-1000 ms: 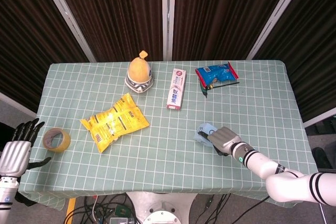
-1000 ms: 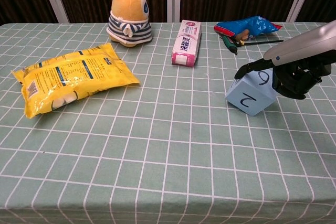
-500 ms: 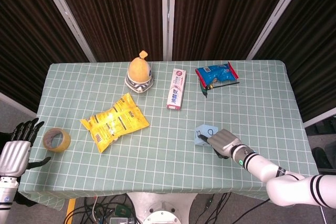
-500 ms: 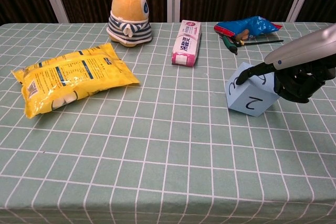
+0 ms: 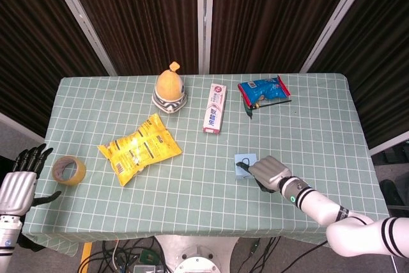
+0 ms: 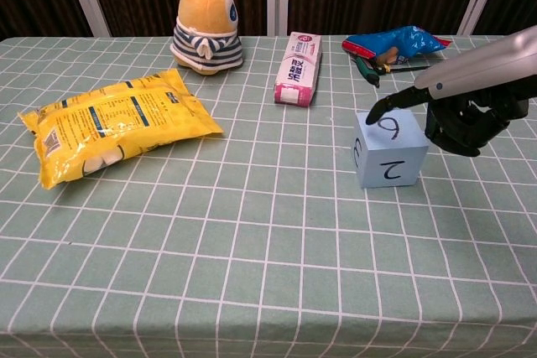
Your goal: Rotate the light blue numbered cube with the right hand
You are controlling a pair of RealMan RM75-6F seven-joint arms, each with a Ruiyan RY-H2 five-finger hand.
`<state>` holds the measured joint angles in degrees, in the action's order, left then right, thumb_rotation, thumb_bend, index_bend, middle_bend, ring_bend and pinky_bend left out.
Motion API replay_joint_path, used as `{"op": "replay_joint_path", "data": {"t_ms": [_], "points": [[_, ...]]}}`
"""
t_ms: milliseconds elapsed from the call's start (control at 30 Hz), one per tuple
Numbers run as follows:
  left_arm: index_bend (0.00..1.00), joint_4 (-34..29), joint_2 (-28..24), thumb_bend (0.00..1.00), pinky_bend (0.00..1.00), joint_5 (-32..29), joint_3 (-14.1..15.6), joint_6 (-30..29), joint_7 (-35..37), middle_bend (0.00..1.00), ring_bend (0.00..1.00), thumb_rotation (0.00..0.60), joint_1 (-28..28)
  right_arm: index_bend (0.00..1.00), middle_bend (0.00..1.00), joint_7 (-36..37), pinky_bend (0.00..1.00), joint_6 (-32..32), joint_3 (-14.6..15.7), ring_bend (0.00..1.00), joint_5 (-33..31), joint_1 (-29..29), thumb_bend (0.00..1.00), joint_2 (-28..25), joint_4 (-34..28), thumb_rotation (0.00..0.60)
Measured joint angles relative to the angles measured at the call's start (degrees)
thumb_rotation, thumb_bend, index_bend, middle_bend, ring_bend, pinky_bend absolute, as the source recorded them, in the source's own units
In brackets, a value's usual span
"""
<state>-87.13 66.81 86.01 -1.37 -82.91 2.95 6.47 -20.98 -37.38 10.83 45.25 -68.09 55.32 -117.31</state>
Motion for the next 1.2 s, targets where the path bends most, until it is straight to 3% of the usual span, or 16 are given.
{"op": "replay_joint_path", "data": {"t_ms": [200,400,433,600,700,767,800,867,1067,1200], "points": [[0.07,-0.7,-0.3,0.00,0.01,0.2,-0.1,-0.3,-0.6,0.00,0.00,0.600,0.0,0.00,0.92,4.9,0.70,-5.5,-2.7,0.80,9.7,6.0,1.00,-1.5,-1.6,0.600],[0.07,-1.6,-0.5,0.00,0.01,0.5,-0.2,-1.0,-1.3,0.00,0.00,0.600,-0.2,0.00,0.92,7.5,0.69,-18.7,-3.1,0.79,21.3,16.0,0.99,-3.2,-1.6,0.600],[0.07,-1.8,-0.4,0.00,0.01,0.5,-0.2,-1.1,-1.4,0.00,0.00,0.600,-0.2,0.01,0.91,7.2,0.68,-22.7,-3.0,0.78,23.2,18.5,0.94,-2.9,-0.8,0.600],[0.07,-2.7,-0.4,0.00,0.01,1.0,-0.1,-1.6,-2.4,0.00,0.00,0.600,-0.3,0.07,0.82,7.6,0.65,-40.4,-1.5,0.69,31.1,31.7,0.44,0.2,6.0,0.600],[0.07,-3.3,-0.6,0.00,0.01,1.5,-0.1,-2.3,-3.0,0.00,0.00,0.600,-0.4,0.05,0.62,10.3,0.55,-48.1,-0.4,0.49,33.9,40.9,0.24,2.9,13.3,0.600],[0.07,-3.6,-0.7,0.00,0.01,1.9,-0.1,-2.7,-3.2,0.00,0.00,0.600,-0.6,0.00,0.27,12.7,0.32,-50.7,0.2,0.17,34.6,45.6,0.12,5.0,19.1,0.600],[0.07,-3.7,-0.7,0.00,0.01,2.1,0.0,-3.0,-3.3,0.00,0.00,0.600,-0.6,0.00,0.11,13.8,0.19,-51.4,0.3,0.06,34.6,47.3,0.07,5.9,21.5,0.600],[0.07,-3.7,-0.5,0.00,0.01,2.5,0.0,-3.5,-3.3,0.00,0.00,0.600,-0.8,0.00,0.00,16.3,0.04,-52.8,0.3,0.00,34.6,50.7,0.03,8.4,27.0,0.600],[0.07,-2.8,0.8,0.00,0.01,3.3,0.2,-4.7,-3.3,0.00,0.00,0.600,-1.3,0.00,0.00,22.3,0.00,-59.5,-2.2,0.00,35.6,57.7,0.02,16.6,41.4,0.600],[0.07,-2.6,1.0,0.00,0.01,3.3,0.2,-5.1,-3.3,0.00,0.00,0.600,-1.5,0.00,0.00,25.8,0.00,-61.0,-5.3,0.00,35.7,61.0,0.02,19.9,45.7,0.600]]}}
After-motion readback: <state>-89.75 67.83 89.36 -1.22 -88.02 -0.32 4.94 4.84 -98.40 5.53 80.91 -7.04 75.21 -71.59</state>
